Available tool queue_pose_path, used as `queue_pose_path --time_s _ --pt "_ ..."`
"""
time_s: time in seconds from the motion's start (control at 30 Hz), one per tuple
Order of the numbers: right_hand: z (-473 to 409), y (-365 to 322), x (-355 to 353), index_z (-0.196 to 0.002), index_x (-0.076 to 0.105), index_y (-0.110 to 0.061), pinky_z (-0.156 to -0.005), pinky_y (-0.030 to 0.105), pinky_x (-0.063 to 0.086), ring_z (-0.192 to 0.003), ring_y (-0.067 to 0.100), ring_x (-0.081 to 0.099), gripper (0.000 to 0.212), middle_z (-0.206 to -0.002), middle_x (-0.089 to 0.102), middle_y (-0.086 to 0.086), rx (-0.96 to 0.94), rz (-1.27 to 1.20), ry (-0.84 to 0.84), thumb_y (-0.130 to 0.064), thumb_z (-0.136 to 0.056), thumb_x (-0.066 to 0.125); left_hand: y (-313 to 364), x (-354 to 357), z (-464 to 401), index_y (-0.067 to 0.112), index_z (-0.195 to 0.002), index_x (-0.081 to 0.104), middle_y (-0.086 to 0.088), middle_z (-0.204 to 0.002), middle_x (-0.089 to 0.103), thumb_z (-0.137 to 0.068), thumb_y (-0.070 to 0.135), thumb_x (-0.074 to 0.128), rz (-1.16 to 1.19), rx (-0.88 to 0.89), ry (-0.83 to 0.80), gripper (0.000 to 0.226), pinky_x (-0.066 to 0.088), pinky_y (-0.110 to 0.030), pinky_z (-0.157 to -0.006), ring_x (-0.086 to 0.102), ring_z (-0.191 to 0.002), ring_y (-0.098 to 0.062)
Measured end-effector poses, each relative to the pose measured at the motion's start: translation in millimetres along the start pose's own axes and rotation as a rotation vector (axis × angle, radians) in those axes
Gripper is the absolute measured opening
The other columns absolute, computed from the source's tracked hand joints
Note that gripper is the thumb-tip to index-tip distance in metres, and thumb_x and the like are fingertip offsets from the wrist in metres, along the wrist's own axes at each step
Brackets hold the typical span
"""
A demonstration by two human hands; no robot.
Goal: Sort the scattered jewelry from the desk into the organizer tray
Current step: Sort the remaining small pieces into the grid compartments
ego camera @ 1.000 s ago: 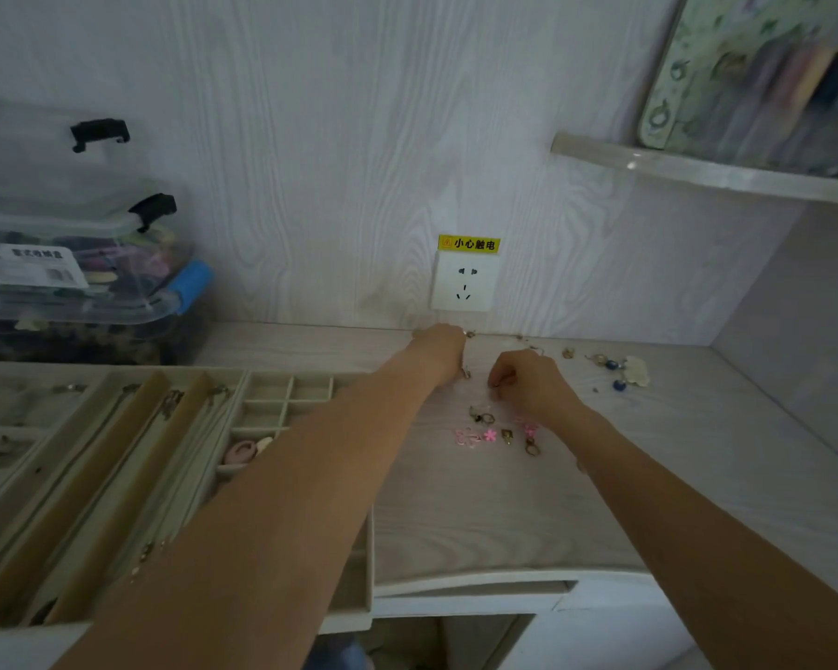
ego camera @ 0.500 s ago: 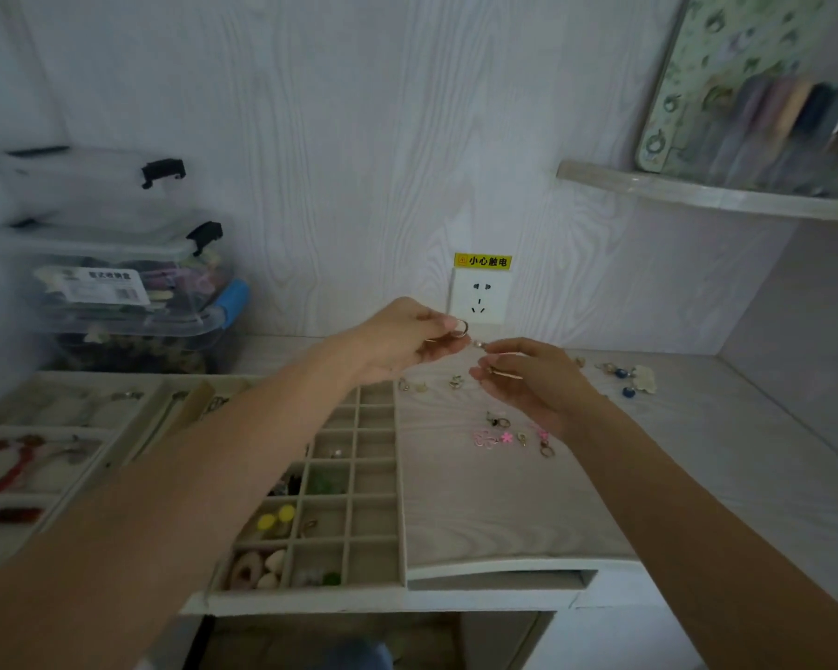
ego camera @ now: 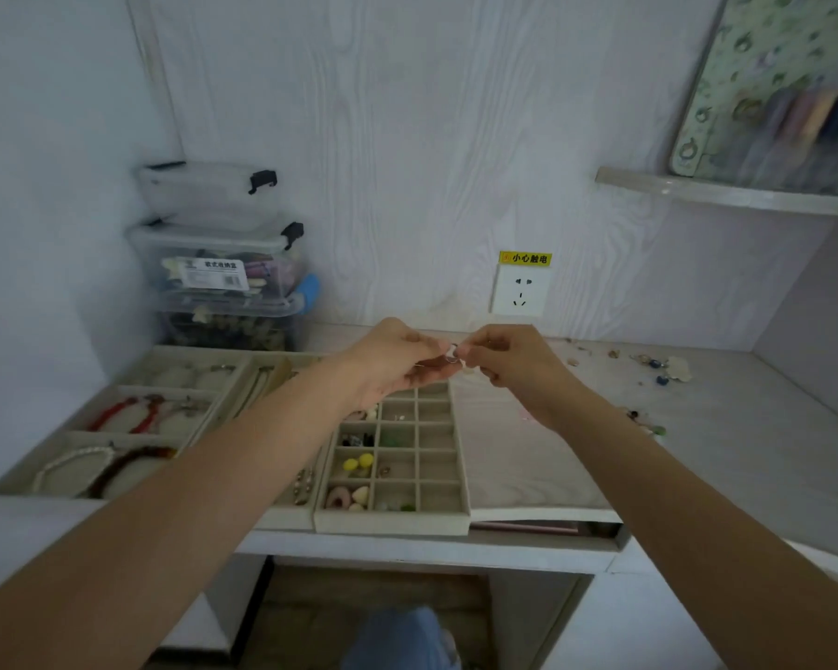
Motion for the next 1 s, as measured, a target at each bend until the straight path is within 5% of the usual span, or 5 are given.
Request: queue_pose_path --time_s 0.2,0.5,0.67,0.83,1.0 --pt "-7 -12 21 -0.081 0.069 -0.008 -0.050 0.010 0.032 -0.042 -0.007 0.044 0.008 -0.060 0.054 -0.007 -0.079 0.179 0.001 -0.011 -0.085 0.064 -1 -24 4 0.000 -0.098 0.066 -0.011 -0.092 0.072 -0.092 0.010 0.057 -0.123 0.029 0.026 0.015 0.054 -0.014 -0.064 0.069 -0.079 -0.010" --pt "-30 -2 45 -0.083 0.071 -0.007 -0.058 0.015 0.035 -0.061 0.009 0.046 0.012 -0.068 0.059 0.006 -0.099 0.391 -0.012 -0.016 -0.086 0.065 -4 -48 -13 0.013 -0.090 0.065 -0.003 -0.089 0.070 -0.088 0.008 0.062 -0.572 0.214 0.070 0.006 0.054 -0.022 -0.079 0.067 -0.080 -0.010" --pt "-47 16 45 -0.088 0.071 -0.003 -0.057 0.014 0.035 -0.069 0.012 0.057 0.016 -0.069 0.060 -0.004 -0.029 0.702 -0.028 -0.013 -0.089 0.060 -17 -50 -17 0.017 -0.120 0.056 0.003 -0.122 0.057 -0.095 0.013 0.050 -1.044 0.241 0.017 0.026 0.040 -0.018 -0.085 0.054 -0.104 -0.007" --pt "-59 30 46 -0.094 0.072 -0.007 -0.078 0.035 0.052 -0.091 0.026 0.065 0.013 -0.097 0.069 0.011 0.075 0.904 -0.014 -0.014 -0.086 0.064 -33 -50 -24 0.021 -0.137 0.044 -0.001 -0.138 0.048 -0.096 0.008 0.047 -1.172 0.180 -0.043 0.043 0.037 -0.021 -0.089 0.050 -0.120 -0.014" --pt "-61 38 57 -0.097 0.066 -0.005 -0.073 0.034 0.052 -0.087 0.028 0.063 0.018 -0.094 0.067 0.012 0.124 1.022 -0.058 -0.018 -0.083 0.067 -42 -46 -27 0.023 -0.145 0.033 -0.005 -0.143 0.043 -0.096 0.003 0.041 -1.252 0.126 -0.143 0.053 0.033 -0.020 -0.091 0.047 -0.124 -0.018"
Point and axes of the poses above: each hand's wrist, its own z-axis away from the middle knuckle, its own x-axis out of the palm, y = z × x, the point moved 6 cm from there along -z, towards the middle knuckle
